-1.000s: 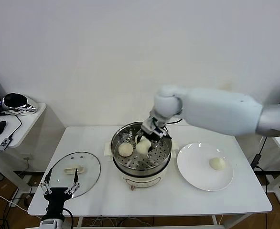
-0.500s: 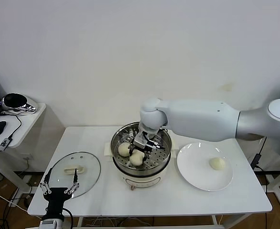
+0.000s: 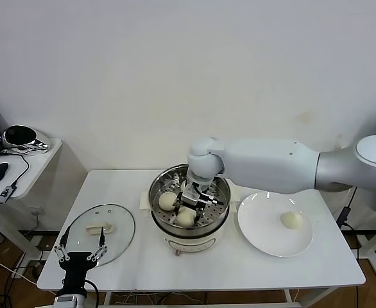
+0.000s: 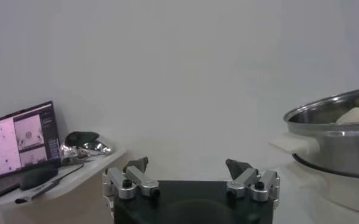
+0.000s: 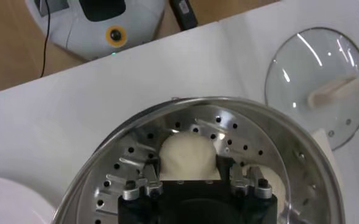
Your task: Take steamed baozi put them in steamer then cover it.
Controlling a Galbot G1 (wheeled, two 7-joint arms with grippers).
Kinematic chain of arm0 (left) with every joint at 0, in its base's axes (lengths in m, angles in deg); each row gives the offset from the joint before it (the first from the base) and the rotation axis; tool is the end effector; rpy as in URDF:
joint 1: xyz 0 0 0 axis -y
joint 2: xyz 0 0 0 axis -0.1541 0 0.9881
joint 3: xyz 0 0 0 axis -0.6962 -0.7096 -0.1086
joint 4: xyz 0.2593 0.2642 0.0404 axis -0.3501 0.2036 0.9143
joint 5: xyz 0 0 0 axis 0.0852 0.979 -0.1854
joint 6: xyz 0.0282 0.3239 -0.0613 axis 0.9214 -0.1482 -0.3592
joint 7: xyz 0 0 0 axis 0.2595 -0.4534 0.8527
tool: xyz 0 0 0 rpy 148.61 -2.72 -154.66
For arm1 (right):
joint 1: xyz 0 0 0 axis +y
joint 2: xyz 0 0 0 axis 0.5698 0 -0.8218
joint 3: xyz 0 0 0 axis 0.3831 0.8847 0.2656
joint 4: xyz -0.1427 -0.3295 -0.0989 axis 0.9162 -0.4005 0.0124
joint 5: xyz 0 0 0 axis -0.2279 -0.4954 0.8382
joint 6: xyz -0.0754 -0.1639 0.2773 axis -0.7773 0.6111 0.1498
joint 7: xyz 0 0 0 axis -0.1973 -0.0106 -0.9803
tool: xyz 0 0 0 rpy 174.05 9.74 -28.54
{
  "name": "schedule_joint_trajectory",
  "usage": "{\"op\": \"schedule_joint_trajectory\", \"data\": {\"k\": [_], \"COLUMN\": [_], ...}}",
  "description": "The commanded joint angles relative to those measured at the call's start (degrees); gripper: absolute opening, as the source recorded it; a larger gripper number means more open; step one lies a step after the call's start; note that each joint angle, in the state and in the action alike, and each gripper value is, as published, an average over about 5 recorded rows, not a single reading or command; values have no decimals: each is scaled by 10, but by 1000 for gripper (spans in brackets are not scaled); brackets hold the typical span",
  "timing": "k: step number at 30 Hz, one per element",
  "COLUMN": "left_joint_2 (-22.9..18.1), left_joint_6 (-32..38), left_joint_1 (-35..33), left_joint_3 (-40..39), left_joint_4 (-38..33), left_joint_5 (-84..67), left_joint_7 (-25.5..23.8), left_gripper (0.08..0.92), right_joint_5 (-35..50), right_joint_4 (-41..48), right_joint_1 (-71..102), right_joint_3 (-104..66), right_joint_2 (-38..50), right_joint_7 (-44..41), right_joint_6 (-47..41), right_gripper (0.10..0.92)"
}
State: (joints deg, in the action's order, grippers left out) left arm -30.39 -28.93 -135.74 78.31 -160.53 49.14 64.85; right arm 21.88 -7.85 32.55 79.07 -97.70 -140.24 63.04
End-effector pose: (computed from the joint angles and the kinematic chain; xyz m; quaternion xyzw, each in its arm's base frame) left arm 0.1107 0.0810 -0.3386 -0.0715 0.9862 0.1491 0.0005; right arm 0.5118 0.1408 -0.0913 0.6999 -0.1936 0.6862 0.0417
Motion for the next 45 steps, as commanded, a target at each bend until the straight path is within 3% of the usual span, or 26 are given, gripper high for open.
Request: {"op": "schedule_joint_trajectory", "data": {"k": [1, 9, 19, 30, 45], "left_joint_2": [0, 6, 11, 19, 17], "left_joint_6": [0, -1, -2, -2, -3], "left_joint_1": [0, 2, 5, 11, 11], "left_joint_3": [0, 0, -11, -21, -31], "left_joint_4": [0, -2, -5, 2, 10], "left_joint_5": [0, 0, 3, 5, 14], "left_joint_7": [0, -2, -4, -4, -4], "left_gripper": [823, 823, 823, 823, 823], "right_joint_5": [2, 13, 47, -34, -144], "right_joint_4": [-4, -27, -66, -41, 90], "right_joint_1": [-17, -83, -102, 31, 309], "right_joint_3": [-5, -28, -34, -114, -343], "right_joint_2": [10, 91, 272, 436, 406], "right_joint_7": [4, -7, -30, -67, -62], "right_joint_6": [-6, -83, -327, -291, -197], "right_gripper": [769, 822, 823, 823, 823]}}
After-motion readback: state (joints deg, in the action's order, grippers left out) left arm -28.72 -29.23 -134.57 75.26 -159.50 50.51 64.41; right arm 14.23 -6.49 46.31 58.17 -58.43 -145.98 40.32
